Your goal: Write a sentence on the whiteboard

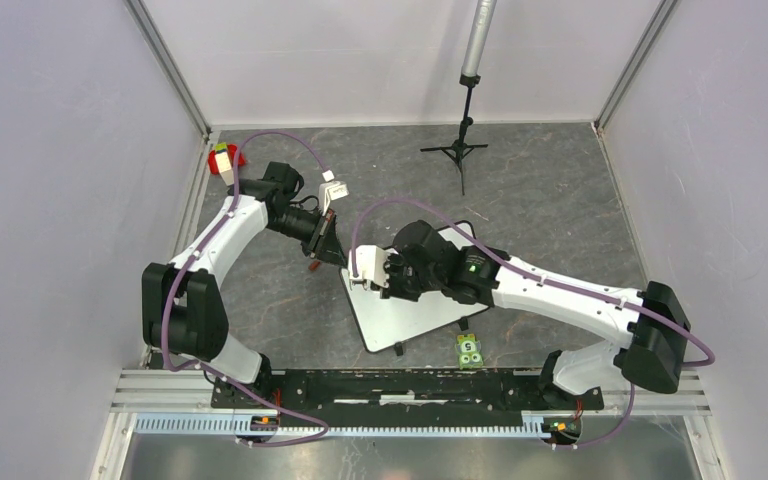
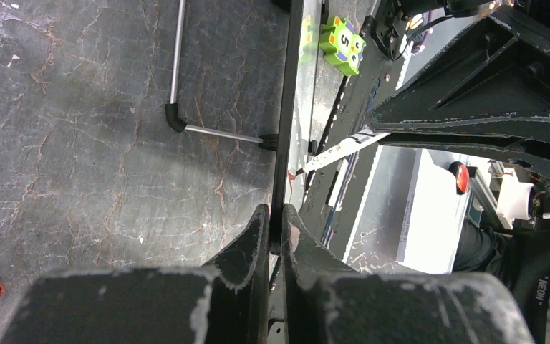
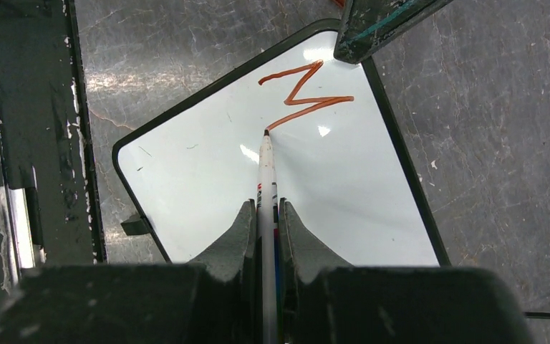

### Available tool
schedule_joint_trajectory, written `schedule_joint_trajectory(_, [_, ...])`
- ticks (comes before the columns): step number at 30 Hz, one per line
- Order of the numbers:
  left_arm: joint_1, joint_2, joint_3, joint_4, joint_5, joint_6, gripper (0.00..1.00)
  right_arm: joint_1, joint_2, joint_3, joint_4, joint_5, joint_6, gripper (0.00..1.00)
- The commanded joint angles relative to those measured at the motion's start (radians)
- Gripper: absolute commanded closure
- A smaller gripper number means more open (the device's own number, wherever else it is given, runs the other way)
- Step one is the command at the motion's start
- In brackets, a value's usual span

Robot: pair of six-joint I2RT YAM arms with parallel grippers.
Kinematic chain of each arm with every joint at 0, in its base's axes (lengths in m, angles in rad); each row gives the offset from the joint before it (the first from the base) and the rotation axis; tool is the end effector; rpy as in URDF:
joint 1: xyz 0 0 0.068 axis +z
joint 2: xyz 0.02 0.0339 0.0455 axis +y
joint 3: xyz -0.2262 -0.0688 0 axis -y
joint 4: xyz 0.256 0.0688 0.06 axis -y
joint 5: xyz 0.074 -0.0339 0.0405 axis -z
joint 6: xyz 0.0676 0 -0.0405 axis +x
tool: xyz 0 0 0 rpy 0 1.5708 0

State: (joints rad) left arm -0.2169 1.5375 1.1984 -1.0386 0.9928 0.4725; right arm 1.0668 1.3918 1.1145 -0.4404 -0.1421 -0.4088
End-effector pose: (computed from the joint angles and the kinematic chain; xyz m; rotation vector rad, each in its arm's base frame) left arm 0.2760 -0.1188 0.2021 0.9768 2.3291 -1.3238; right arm 0.1599 0.3098 0.2310 -1.6232 1.6736 0.4991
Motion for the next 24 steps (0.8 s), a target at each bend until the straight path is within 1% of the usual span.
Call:
schedule_joint_trajectory(1, [-0.011,-0.006,0.026,0.005,-0.006,0.036,0.97,-0.001,-0.032,0.033,-0.014,-0.004,0.007,1.0])
schedule_joint_trajectory(8, [-0.011,-0.015,0.021,0.003,-0.006,0.037,0.97,-0.018,-0.089,0.07,0.011,-0.02,0.028,1.0])
schedule_joint_trajectory(13, [-0.012,-0.015,0.021,0.004,-0.005,0.036,0.98,-0.044,-0.115,0.037,0.043,-0.005,0.031,1.0])
schedule_joint_trajectory(18, [-0.012,-0.016,0.021,0.003,-0.005,0.037,0.98,-0.047,-0.11,0.019,0.043,-0.036,0.026,1.0])
schedule_joint_trajectory(24, [-0.013,-0.016,0.02,0.004,-0.006,0.037,0.98,-0.048,-0.111,0.001,0.053,-0.036,0.022,1.0])
